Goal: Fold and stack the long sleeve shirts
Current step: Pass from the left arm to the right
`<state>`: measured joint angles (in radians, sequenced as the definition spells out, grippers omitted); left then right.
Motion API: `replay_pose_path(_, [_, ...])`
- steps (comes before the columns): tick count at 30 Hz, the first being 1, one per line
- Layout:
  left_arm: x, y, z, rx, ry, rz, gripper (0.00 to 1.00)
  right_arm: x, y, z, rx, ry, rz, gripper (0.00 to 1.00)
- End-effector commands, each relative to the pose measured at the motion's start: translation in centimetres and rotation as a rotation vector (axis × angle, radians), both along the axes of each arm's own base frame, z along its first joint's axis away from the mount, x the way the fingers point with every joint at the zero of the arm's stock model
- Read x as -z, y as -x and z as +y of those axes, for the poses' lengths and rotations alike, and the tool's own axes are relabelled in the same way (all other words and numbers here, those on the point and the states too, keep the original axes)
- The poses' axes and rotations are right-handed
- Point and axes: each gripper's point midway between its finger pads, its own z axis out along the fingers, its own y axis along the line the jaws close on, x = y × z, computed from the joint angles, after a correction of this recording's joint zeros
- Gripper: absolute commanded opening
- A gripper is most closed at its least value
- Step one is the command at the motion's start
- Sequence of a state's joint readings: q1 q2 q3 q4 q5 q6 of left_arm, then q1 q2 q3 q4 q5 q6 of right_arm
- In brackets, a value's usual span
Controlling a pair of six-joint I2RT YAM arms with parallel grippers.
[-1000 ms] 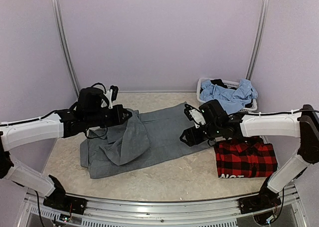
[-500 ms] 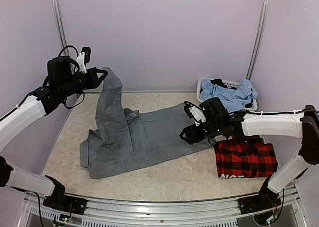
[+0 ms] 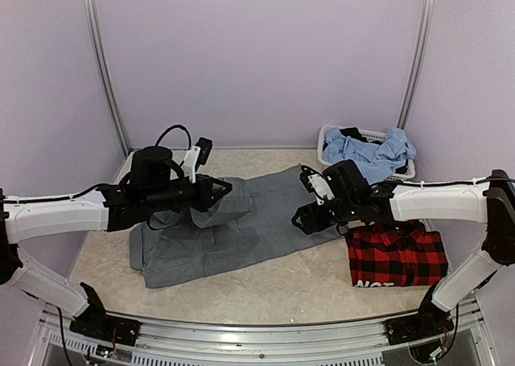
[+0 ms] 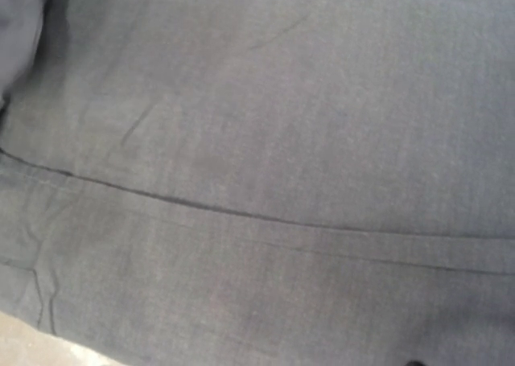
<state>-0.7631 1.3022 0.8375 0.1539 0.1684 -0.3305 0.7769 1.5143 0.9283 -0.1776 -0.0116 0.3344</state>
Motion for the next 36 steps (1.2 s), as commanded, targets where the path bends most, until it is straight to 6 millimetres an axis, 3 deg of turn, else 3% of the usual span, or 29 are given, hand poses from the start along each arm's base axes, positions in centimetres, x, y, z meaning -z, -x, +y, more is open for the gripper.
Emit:
replay_pose_path(1, [0.7,0.0,-4.5,-0.025,0.041,-0.012,0.0,-0.2,-0.2,-1.2,0.11,-0.046,0.023,0.75])
replay_pose_path(5, [4.8,1.0,-8.0,-0.02,-0.042,0.017,0.0,-0.4,0.0,-1.9,0.157,-0.12,0.042,0.78])
replay_pose_path(14, [8.8,3.3,-12.4,0.07,-0.082,0.046,0.0,1.3,0.1,-3.2,0.211,-0.099,0.079,0.79])
replay_pose_path(18, [10.0,4.6,-13.7,0.146,-0.088,0.05,0.05,1.8,0.6,-3.9,0.234,-0.111,0.099,0.79])
replay_pose_path(26, [12.5,6.3,-14.5,0.221,-0.111,0.076,0.0,0.9,2.8,-4.4,0.27,-0.241,0.171,0.78])
replay_pose_path(30, [13.0,7.2,-14.8,0.234,-0.121,0.072,0.0,-0.6,3.7,-3.4,0.258,-0.373,0.217,0.78])
replay_pose_path(36, [13.7,8.2,-14.8,0.238,-0.115,0.078,0.0,0.7,4.6,-1.2,0.206,-0.456,0.331,0.77])
